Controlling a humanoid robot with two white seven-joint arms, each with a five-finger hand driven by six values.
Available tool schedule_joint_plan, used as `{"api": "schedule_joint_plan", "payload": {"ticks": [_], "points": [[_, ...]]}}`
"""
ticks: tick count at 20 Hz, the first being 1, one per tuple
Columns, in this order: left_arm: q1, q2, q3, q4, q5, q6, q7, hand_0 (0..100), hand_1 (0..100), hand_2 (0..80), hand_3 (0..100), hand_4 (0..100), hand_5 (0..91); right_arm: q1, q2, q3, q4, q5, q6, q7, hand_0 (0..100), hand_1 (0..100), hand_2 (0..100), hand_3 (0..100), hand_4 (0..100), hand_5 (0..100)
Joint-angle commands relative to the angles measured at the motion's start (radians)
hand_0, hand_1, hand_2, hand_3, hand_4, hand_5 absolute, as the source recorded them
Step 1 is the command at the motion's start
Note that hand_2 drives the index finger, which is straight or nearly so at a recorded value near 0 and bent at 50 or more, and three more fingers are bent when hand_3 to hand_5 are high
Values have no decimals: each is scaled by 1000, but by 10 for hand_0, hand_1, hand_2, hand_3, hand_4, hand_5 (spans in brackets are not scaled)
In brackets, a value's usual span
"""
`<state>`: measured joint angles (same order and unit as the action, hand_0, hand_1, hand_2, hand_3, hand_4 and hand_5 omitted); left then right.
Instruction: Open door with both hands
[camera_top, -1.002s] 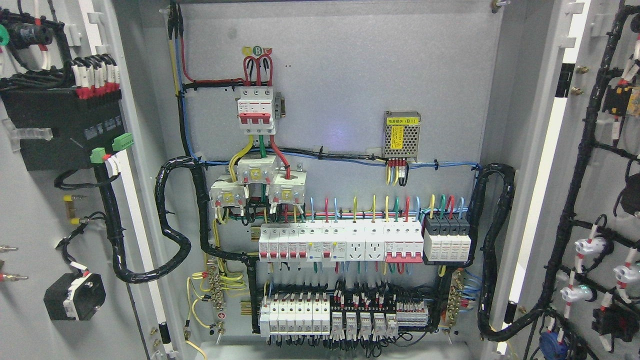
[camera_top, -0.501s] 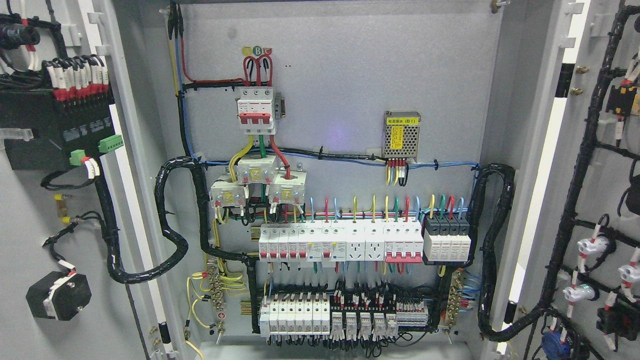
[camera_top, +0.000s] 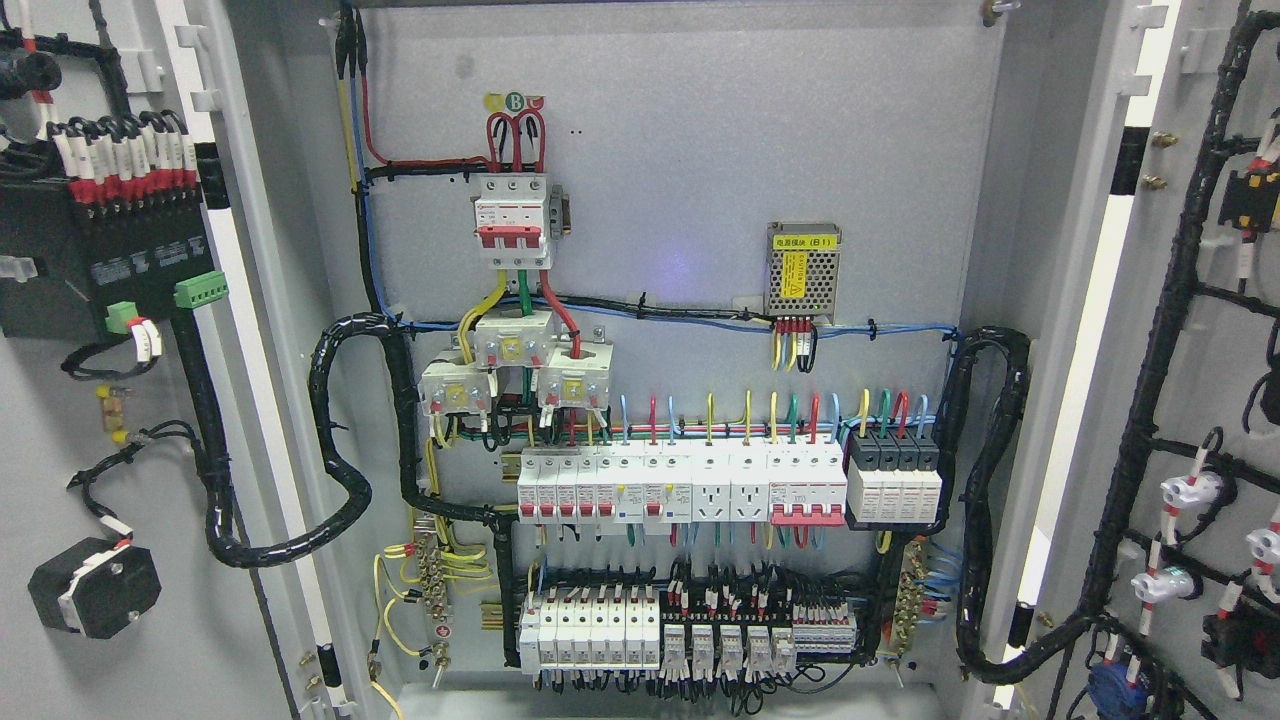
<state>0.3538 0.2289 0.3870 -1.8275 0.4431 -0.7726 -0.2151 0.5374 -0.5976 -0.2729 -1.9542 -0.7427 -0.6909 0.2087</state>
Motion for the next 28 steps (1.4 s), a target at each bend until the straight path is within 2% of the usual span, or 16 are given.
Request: {"api": "schedule_joint_plan", "payload": {"ticks": [1,7,12,16,20,28], "points": [[-42,32,32,74,0,-91,0,0,0,0,0,31,0,10,1,-43,11,-38,4,0,106,0,0,0,0,0],[-127,99,35,177,5,-60,2,0,0,0,0,31,0,15,1,-48,32,-40,2,0,106,0,0,0,0,0],[-173,124,65,247,11,-57,2,0,0,0,0,31,0,15,1,-61,41,-56,4,0,107,0,0,0,0,0],[-180,138,73,284,11,-47,2,0,0,0,0,31,0,15,-1,-63,43,-81,4,0,106,0,0,0,0,0],[-182,138,104,292,11,30,0,0,0,0,0,32,0,15,-1,-63,51,-81,4,0,106,0,0,0,0,0],[-220,173,118,376,28,36,0,0,0,0,0,31,0,24,-1,-63,54,-81,2,0,107,0,0,0,0,0]]}}
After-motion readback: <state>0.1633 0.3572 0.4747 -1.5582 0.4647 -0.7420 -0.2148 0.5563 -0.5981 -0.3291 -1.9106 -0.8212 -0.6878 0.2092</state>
